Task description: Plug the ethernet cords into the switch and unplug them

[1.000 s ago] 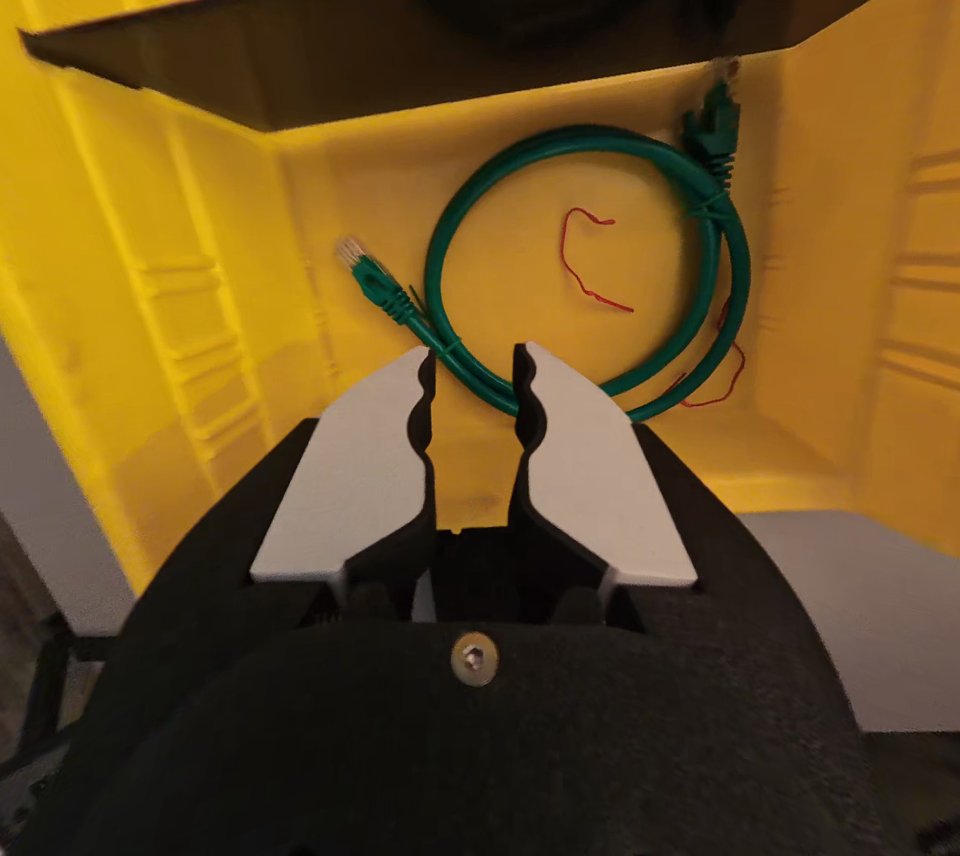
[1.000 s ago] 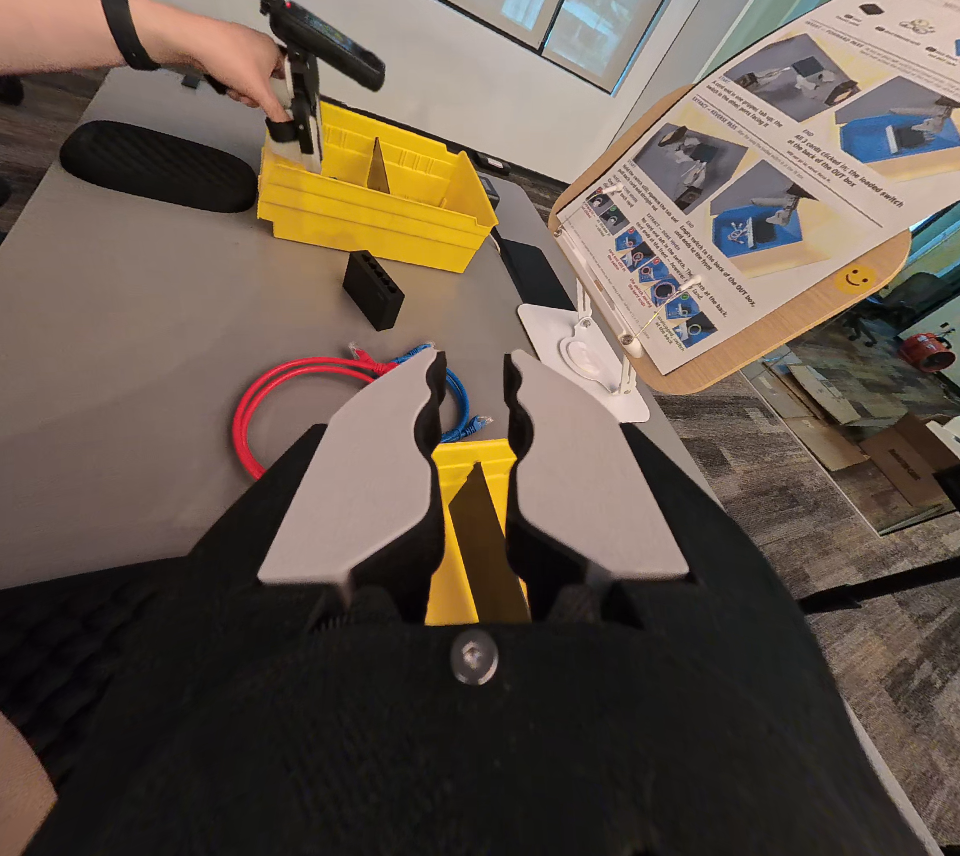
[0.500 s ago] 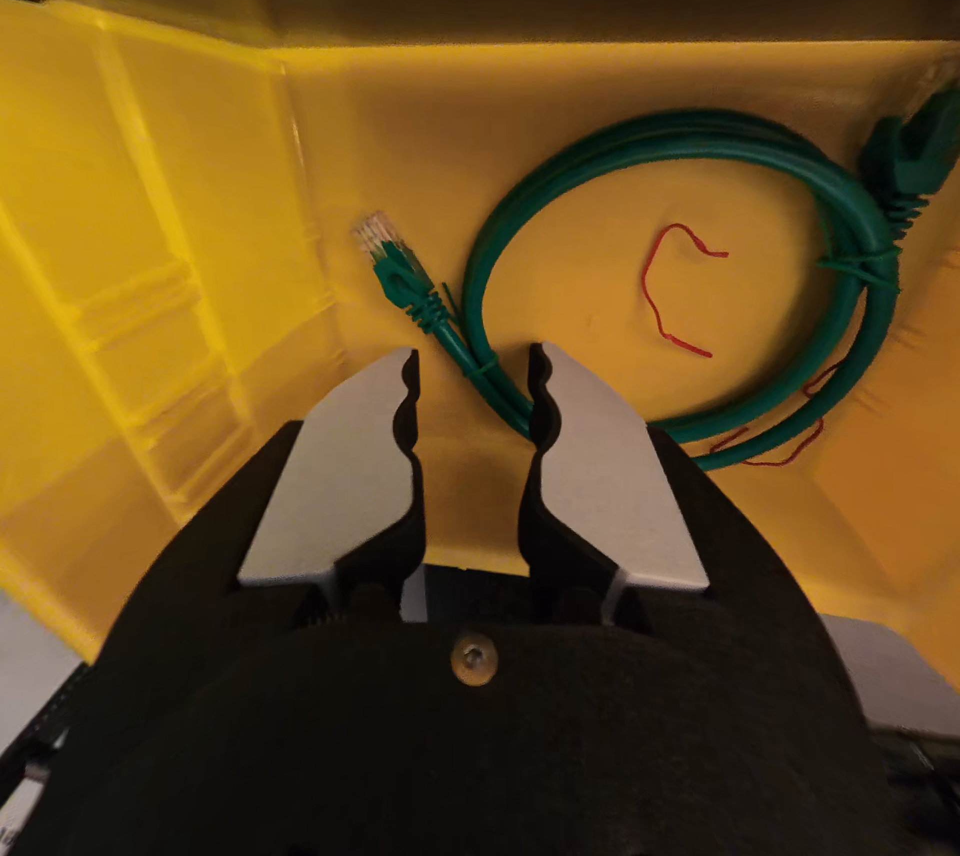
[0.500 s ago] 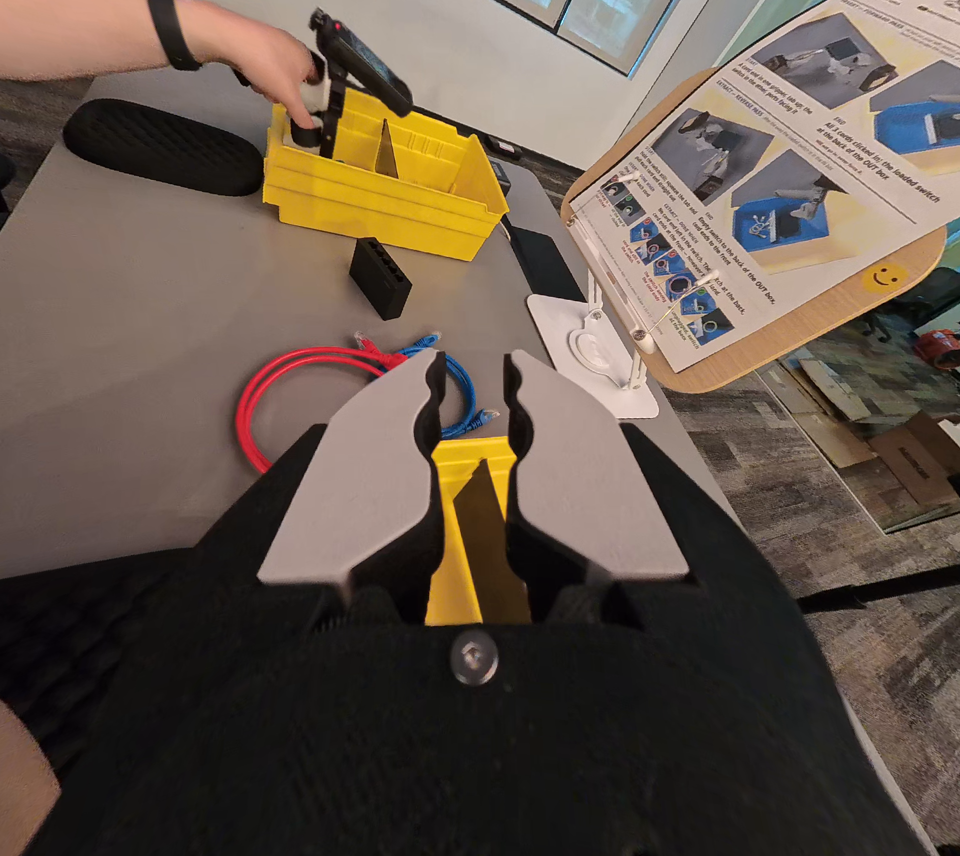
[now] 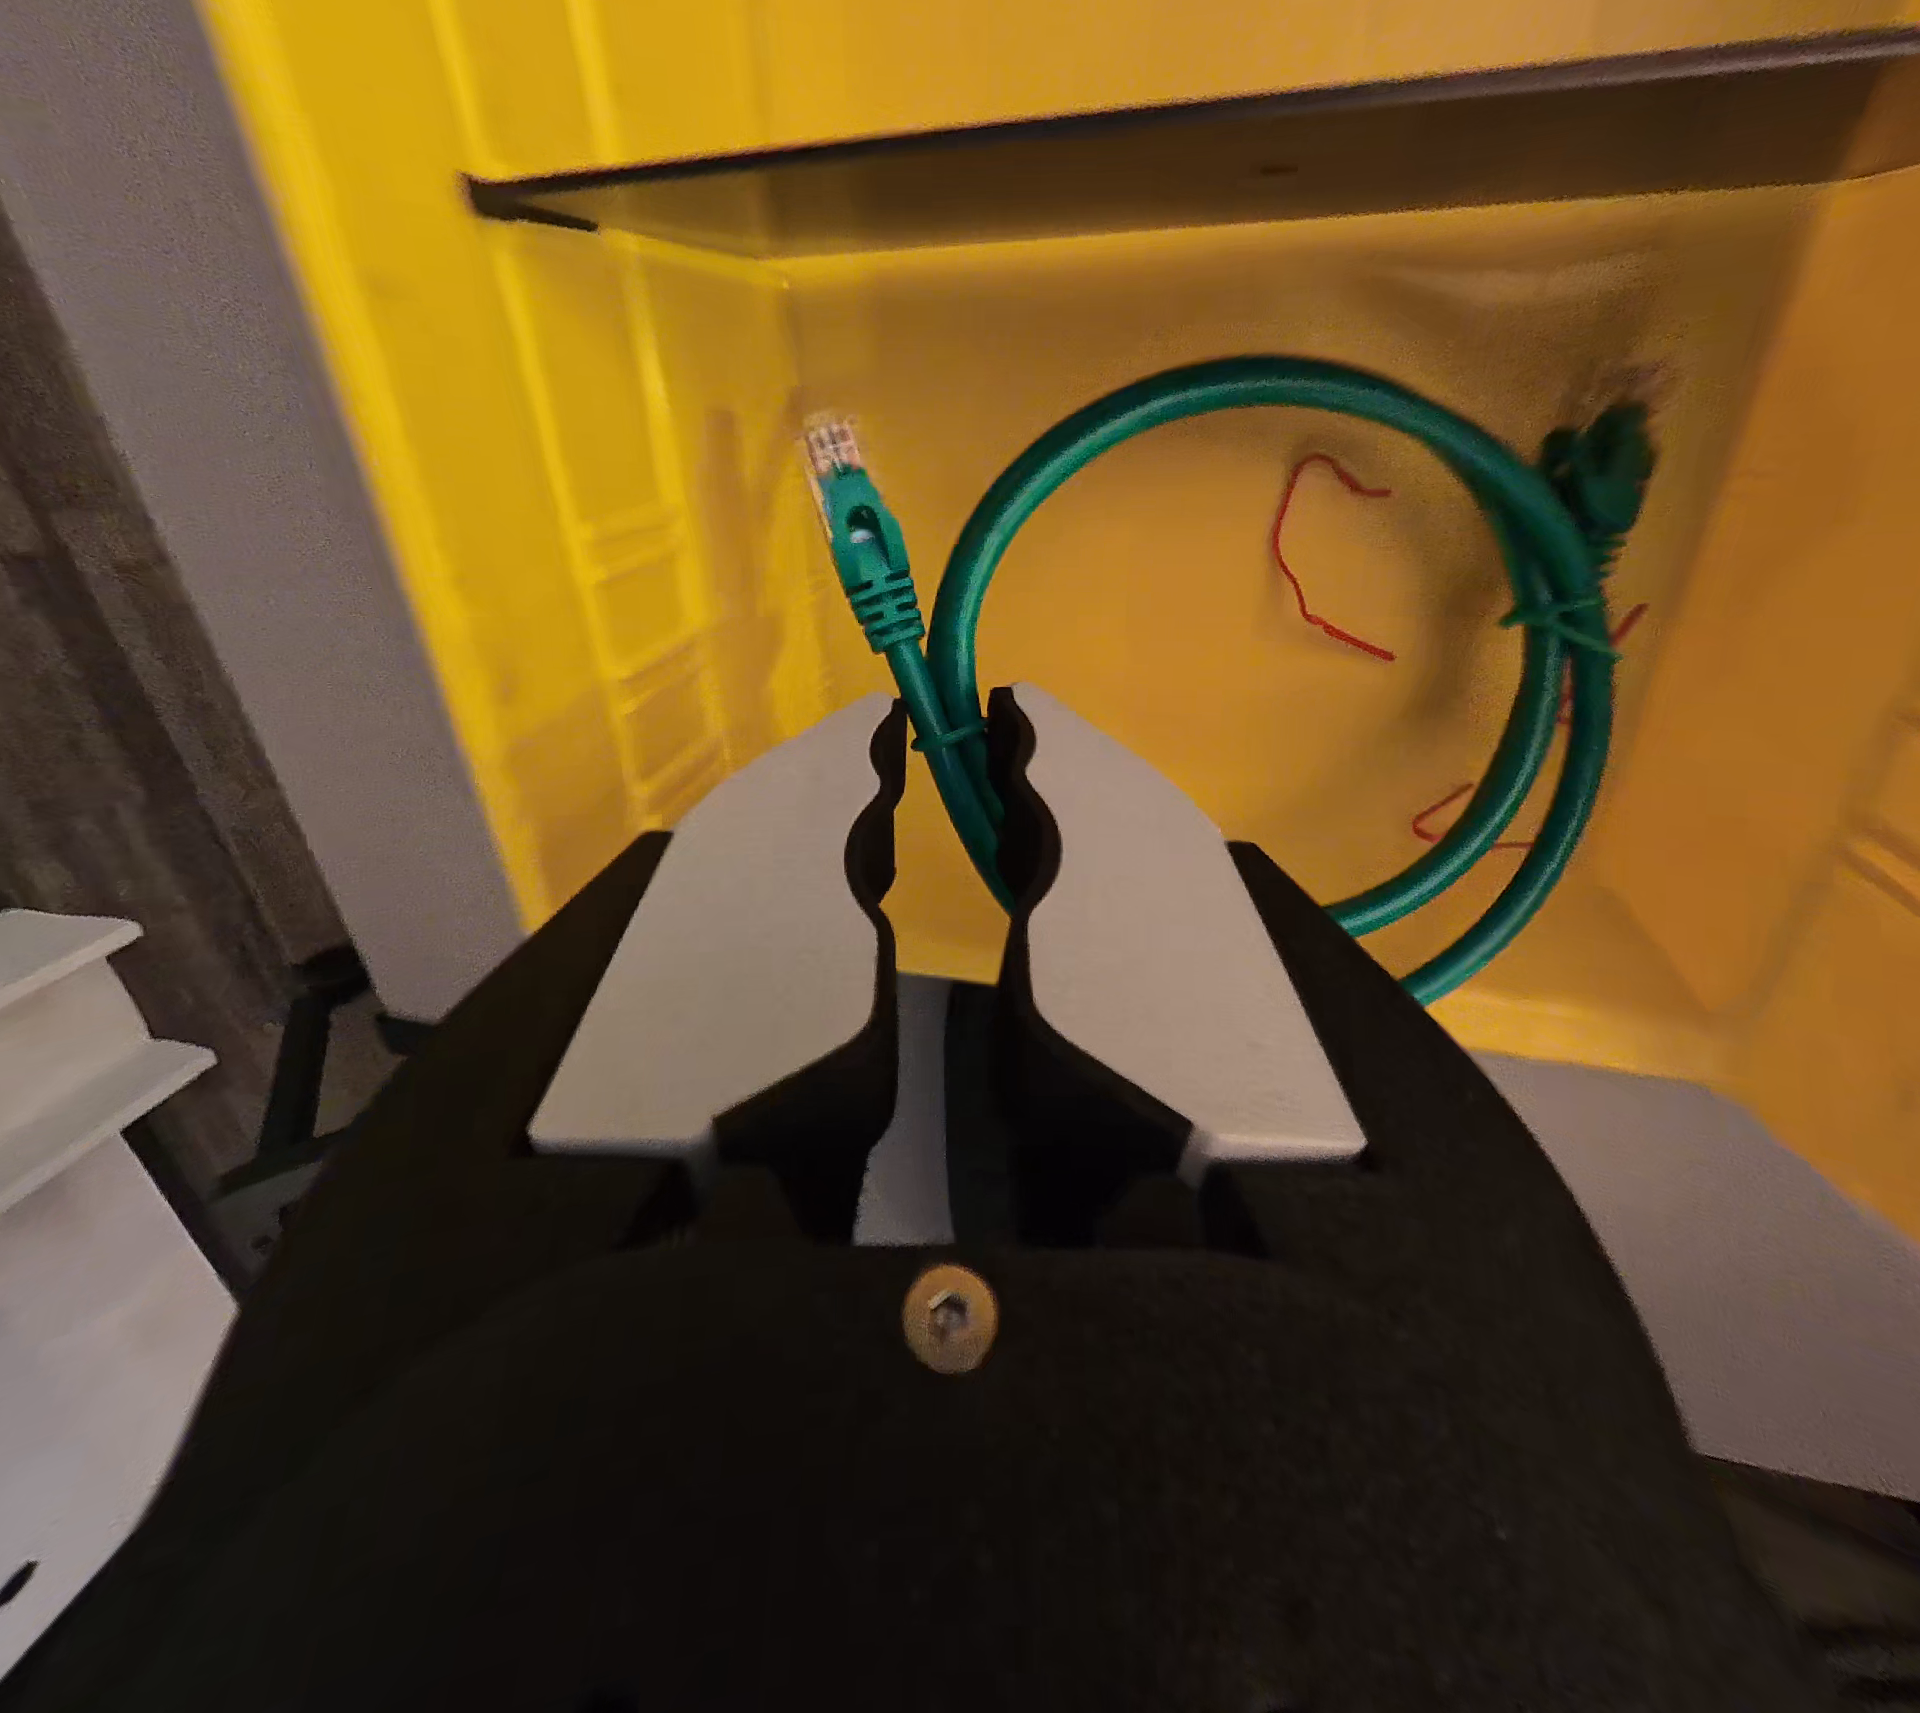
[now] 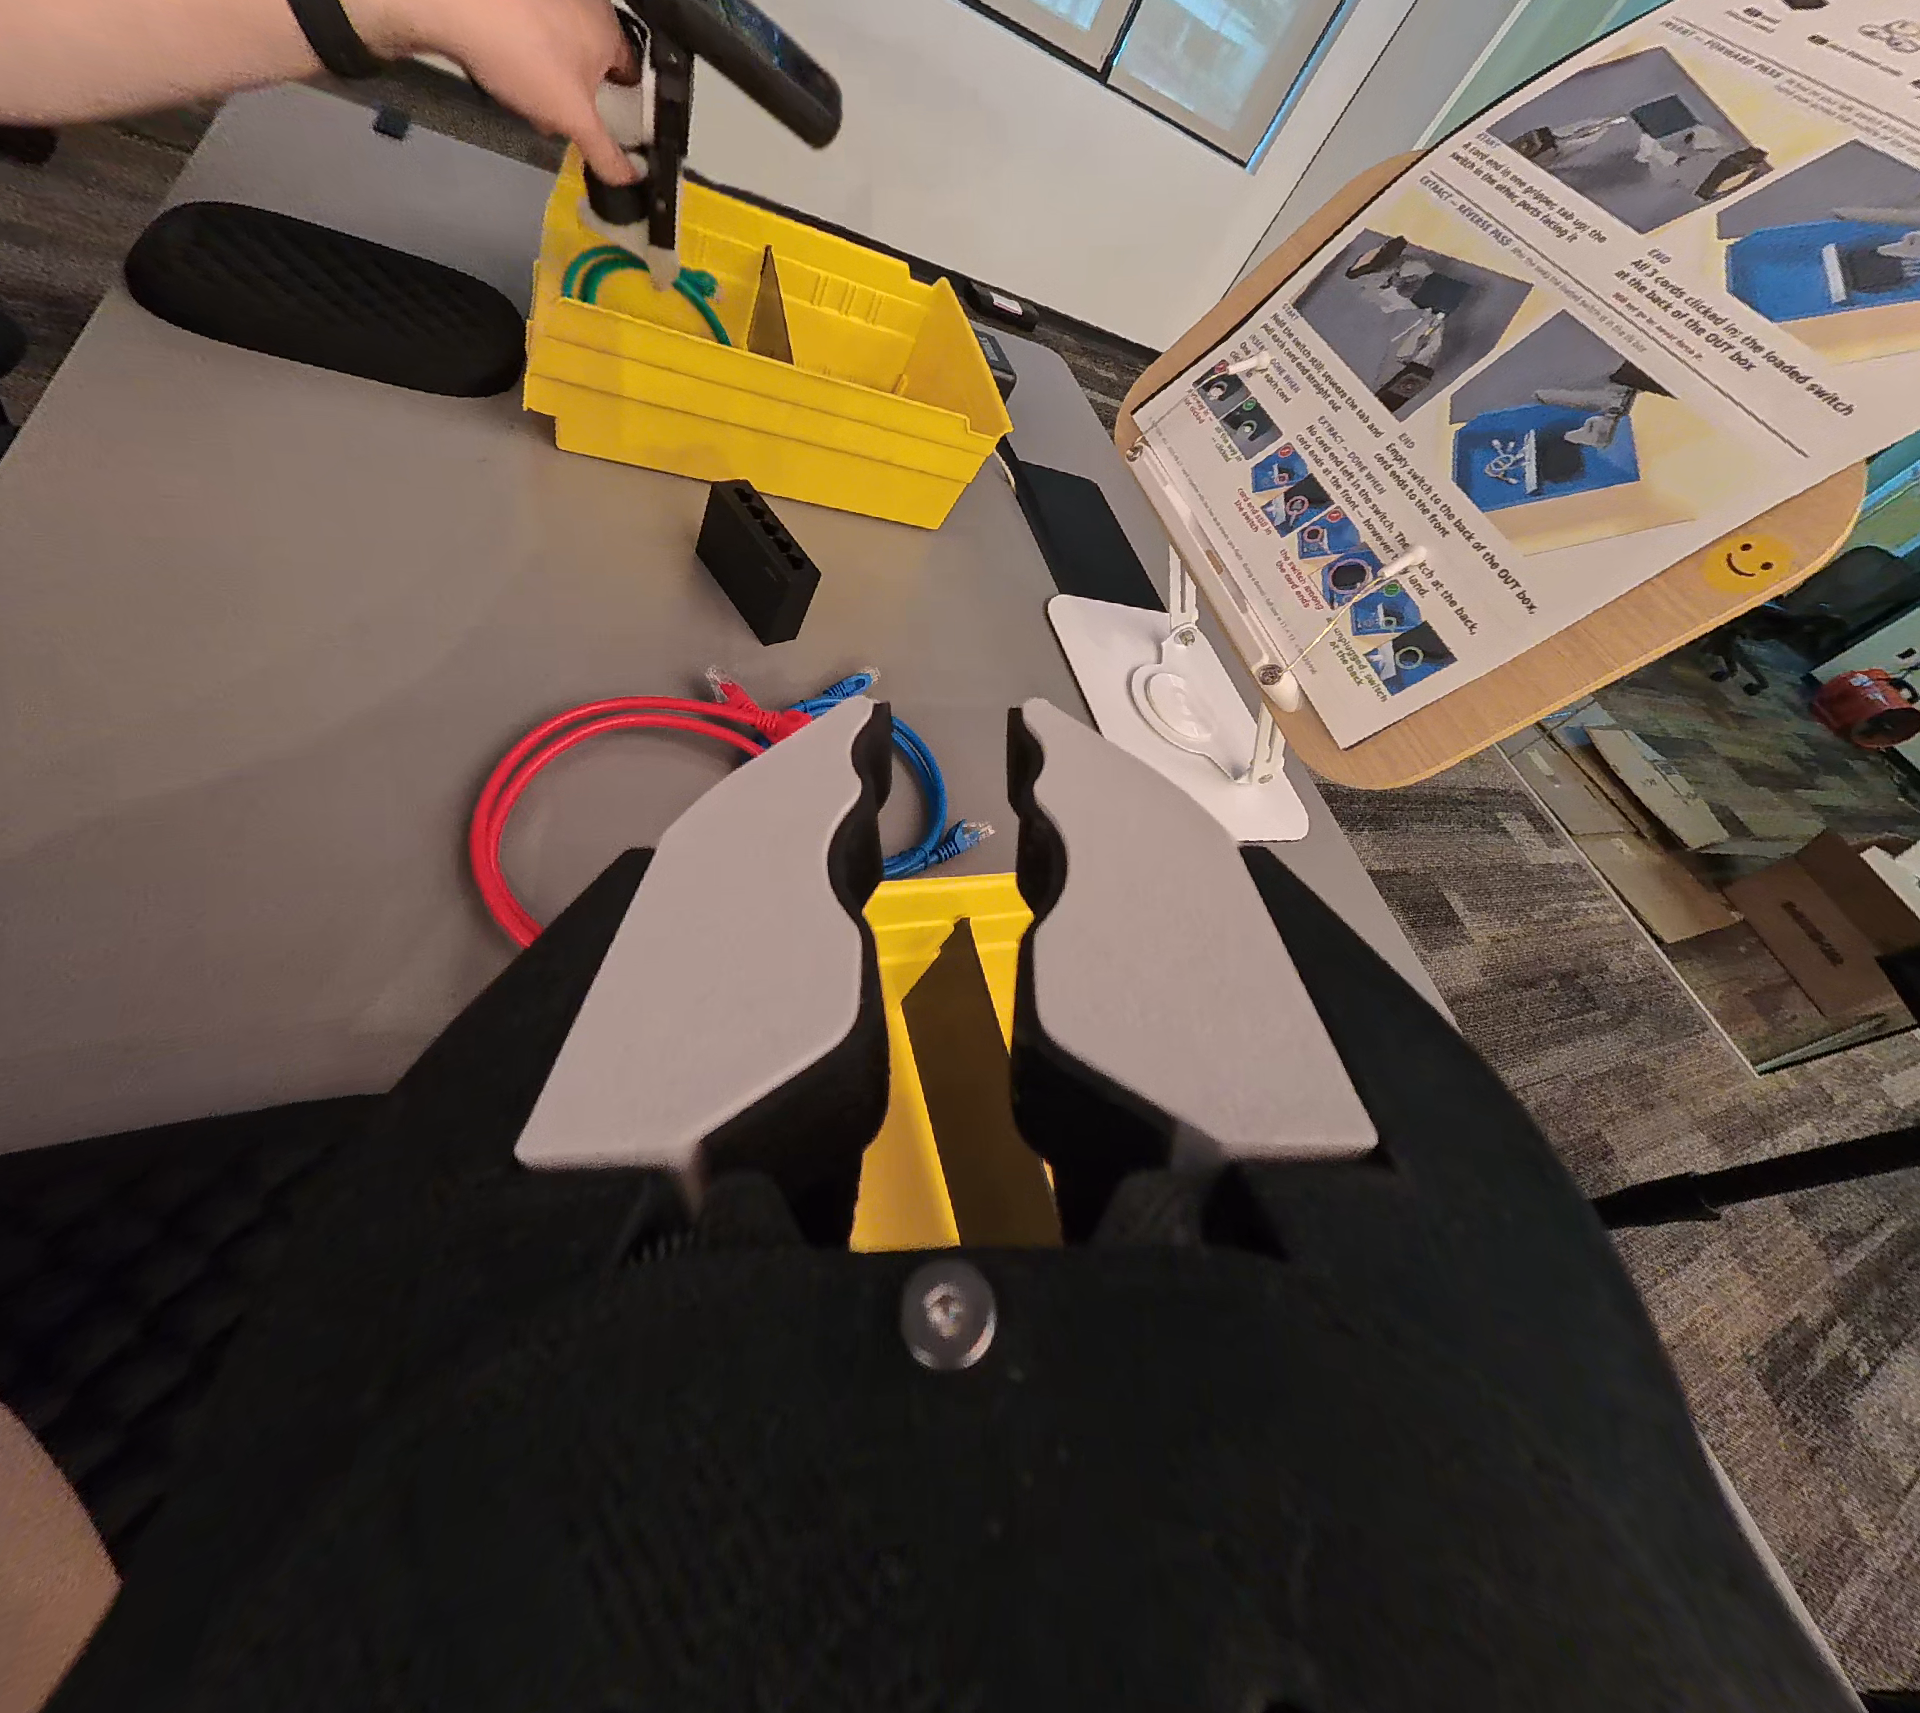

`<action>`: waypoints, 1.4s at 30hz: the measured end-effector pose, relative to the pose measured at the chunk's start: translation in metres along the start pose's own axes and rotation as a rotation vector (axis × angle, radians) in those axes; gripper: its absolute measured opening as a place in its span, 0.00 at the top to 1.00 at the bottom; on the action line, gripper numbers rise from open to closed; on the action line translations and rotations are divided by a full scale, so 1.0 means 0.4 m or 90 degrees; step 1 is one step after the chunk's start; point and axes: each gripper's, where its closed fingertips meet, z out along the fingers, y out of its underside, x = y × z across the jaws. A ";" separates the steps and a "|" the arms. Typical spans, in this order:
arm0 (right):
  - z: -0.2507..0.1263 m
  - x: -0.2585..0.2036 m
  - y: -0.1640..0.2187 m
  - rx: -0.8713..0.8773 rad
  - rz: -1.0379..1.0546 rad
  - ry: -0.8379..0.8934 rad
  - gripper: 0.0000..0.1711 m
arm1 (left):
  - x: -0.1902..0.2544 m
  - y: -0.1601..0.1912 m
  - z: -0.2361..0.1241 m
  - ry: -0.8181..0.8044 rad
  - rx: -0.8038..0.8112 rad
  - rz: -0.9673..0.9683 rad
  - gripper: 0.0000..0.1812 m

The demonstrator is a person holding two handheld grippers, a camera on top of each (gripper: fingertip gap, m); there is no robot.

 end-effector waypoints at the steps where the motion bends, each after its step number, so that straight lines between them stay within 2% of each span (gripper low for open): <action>1: 0.001 0.000 0.001 -0.001 0.000 0.000 0.87 | -0.006 -0.006 -0.023 -0.008 0.016 0.001 0.92; 10: 0.004 -0.003 0.003 -0.008 0.000 -0.001 0.87 | -0.060 -0.030 -0.223 -0.124 0.149 0.044 0.92; 14: 0.014 -0.003 0.010 -0.025 0.001 -0.003 0.87 | -0.046 -0.021 -0.338 -0.174 0.233 0.069 0.92; 18: 0.033 -0.009 0.006 -0.037 -0.006 -0.010 0.87 | 0.027 -0.014 -0.467 -0.176 0.350 0.106 0.92; 22: 0.074 -0.033 -0.009 -0.057 -0.034 -0.036 0.87 | 0.200 -0.008 -0.535 -0.063 0.420 0.199 0.92; 24: 0.095 -0.043 -0.012 -0.072 -0.049 -0.045 0.87 | 0.329 -0.005 -0.532 0.023 0.440 0.274 0.92; 27: 0.119 -0.057 -0.018 -0.084 -0.065 -0.056 0.87 | 0.542 0.011 -0.480 0.157 0.442 0.401 0.92; 31: 0.145 -0.067 -0.029 -0.073 -0.064 -0.072 0.87 | 0.717 -0.019 -0.377 0.175 0.473 0.478 0.92; 37: 0.177 -0.082 -0.018 -0.105 -0.076 -0.089 0.87 | 0.857 -0.040 -0.200 0.265 0.403 0.476 0.92; 42: 0.195 -0.089 -0.012 -0.117 -0.079 -0.101 0.87 | 0.867 -0.032 -0.148 0.339 0.357 0.441 0.90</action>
